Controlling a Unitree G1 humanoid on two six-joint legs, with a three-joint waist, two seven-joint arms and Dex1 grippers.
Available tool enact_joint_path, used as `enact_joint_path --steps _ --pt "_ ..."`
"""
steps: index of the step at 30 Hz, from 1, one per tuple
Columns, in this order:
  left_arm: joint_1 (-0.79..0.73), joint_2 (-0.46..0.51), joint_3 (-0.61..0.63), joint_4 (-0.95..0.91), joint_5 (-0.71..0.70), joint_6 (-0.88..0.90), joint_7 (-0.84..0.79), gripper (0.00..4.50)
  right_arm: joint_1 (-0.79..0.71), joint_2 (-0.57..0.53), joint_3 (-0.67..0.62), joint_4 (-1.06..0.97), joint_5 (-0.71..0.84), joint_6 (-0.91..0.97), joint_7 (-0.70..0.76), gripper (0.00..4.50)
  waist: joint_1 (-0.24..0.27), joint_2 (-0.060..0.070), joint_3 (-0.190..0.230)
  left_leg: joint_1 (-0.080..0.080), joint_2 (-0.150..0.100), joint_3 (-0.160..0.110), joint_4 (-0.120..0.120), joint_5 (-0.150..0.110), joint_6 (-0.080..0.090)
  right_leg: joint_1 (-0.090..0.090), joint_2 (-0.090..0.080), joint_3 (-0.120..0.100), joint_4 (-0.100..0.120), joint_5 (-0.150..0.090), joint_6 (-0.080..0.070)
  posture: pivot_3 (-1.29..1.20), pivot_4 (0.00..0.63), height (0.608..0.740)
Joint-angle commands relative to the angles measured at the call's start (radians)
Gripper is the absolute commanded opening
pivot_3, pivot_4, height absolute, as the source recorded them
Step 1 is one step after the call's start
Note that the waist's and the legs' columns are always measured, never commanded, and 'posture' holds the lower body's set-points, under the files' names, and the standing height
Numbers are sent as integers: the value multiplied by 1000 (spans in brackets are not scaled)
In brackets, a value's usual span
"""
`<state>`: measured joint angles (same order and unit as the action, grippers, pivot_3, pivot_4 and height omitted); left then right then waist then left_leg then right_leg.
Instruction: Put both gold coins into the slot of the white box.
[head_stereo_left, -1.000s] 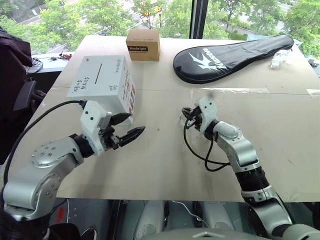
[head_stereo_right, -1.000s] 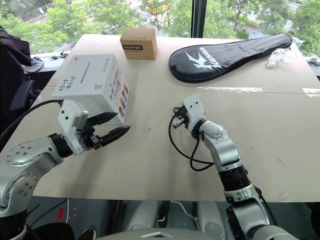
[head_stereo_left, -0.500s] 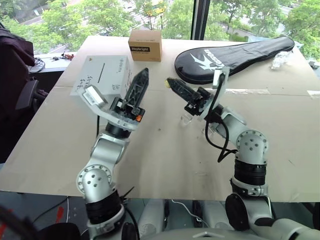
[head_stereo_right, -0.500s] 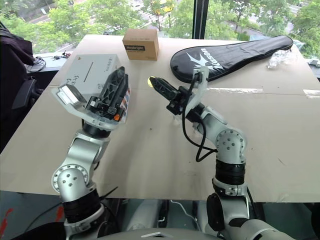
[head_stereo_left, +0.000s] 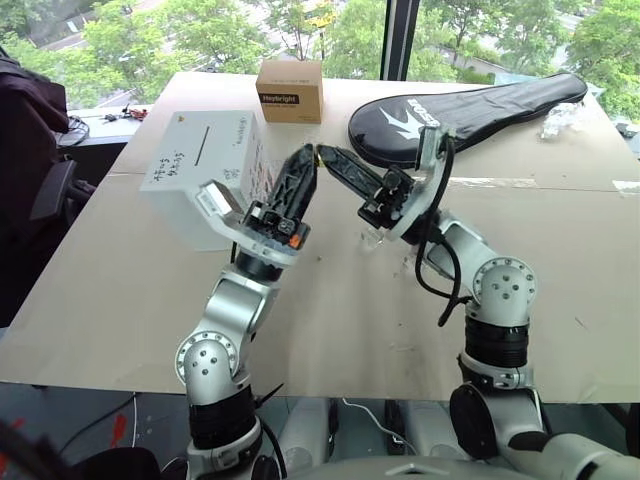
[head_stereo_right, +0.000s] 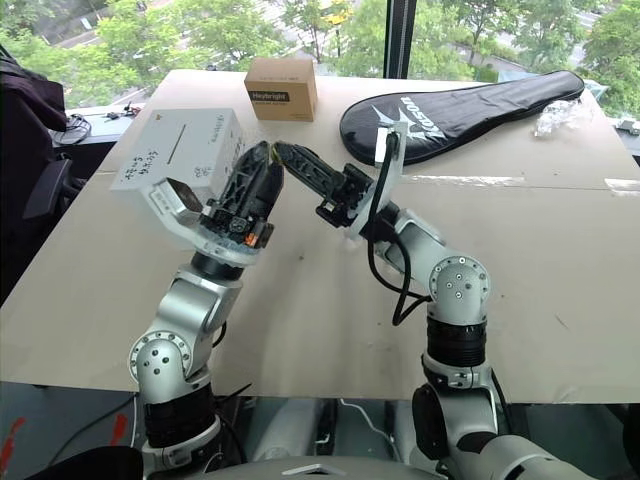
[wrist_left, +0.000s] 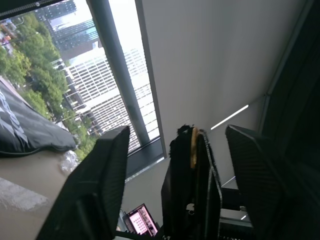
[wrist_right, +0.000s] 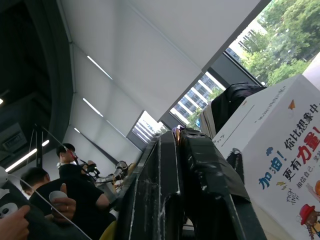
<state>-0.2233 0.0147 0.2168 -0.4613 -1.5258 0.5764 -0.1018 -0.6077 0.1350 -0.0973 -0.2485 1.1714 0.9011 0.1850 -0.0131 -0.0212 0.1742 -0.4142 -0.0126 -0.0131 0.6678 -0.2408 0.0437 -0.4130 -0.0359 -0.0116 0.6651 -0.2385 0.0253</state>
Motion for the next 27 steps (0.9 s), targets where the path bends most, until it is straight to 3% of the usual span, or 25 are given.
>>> enact_joint_path --steps 1,5,8,10,27 --pt "-9 14 -13 -6 -21 -8 -1 2371 -32 17 13 -34 39 -26 1 0 0 0 0 0 0 0 0 0 0 0 0 0 0 0 0 0 150 740" --pt "-7 21 -24 -7 -28 -8 -10 2371 -33 7 16 -29 42 -33 0 0 0 0 0 0 0 0 0 0 0 0 0 0 0 0 0 0 150 740" --pt "-5 25 -34 -8 -33 -9 -15 1134 -34 5 15 -27 45 -35 -3 0 0 0 0 0 0 0 0 0 0 0 0 1 0 0 0 0 150 740" --pt "-4 30 -43 -11 -39 -7 -21 47 -36 3 17 -24 45 -35 -6 0 0 0 0 0 0 0 0 0 0 0 0 1 0 0 0 0 150 740" --pt "6 43 -64 -18 -52 -14 -18 12 -33 -16 44 -16 -4 -44 2 0 0 0 0 0 0 0 0 0 0 0 0 1 -1 0 0 0 150 740"
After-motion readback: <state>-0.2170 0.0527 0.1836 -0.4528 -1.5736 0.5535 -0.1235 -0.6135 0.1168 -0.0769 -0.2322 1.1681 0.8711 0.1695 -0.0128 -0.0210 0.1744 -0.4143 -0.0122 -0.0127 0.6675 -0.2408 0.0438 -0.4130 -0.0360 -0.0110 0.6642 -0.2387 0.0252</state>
